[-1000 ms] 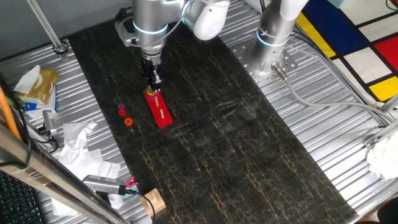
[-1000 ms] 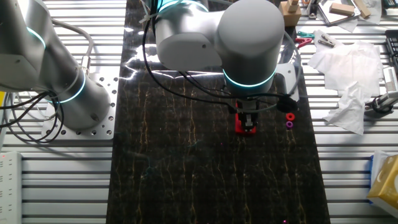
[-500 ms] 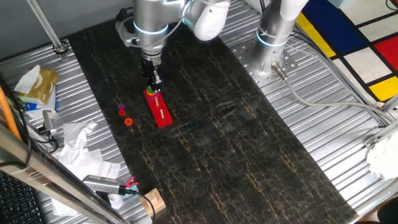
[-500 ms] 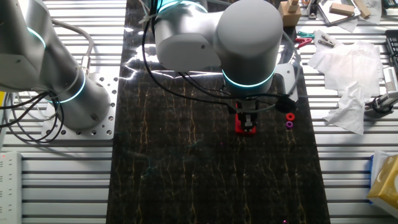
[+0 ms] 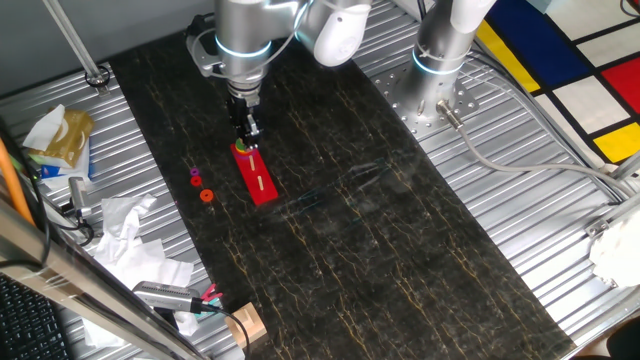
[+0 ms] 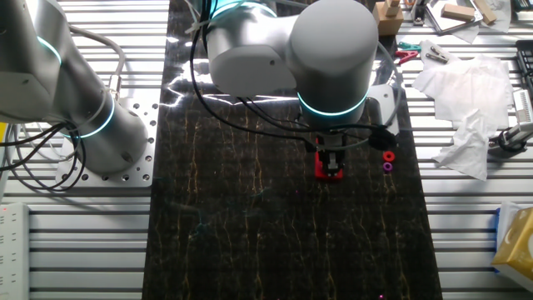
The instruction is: Take out one Hanoi block and throw it aside
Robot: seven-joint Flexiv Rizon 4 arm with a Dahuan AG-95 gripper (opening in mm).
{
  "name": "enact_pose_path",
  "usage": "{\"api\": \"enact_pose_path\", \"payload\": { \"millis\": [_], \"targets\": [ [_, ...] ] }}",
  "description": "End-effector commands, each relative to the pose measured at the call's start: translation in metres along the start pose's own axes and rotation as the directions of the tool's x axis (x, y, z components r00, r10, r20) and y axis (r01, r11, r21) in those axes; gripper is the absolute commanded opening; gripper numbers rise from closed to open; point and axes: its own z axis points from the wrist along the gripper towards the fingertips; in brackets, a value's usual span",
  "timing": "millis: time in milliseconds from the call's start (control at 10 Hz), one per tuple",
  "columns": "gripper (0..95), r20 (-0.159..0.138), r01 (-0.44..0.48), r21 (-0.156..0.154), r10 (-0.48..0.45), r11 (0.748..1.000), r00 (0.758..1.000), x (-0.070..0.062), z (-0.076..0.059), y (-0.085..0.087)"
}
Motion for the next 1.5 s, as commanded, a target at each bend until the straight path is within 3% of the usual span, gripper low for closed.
{"api": "enact_pose_path", "payload": {
  "millis": [100, 600, 700, 1500],
  "targets": [
    [38.0, -0.001, 0.001, -0.001, -0.001, 1.0, 1.0, 0.0004, -0.0005, 0.0],
    [38.0, 0.0, -0.002, 0.001, 0.002, 1.0, 1.0, 0.0004, -0.0003, 0.0],
    [19.0, 0.0, 0.0, 0.003, 0.0, 1.0, 1.0, 0.0005, -0.0002, 0.0],
    [19.0, -0.002, -0.01, 0.009, 0.01, 1.0, 1.0, 0.0007, 0.0007, 0.0002]
  ]
}}
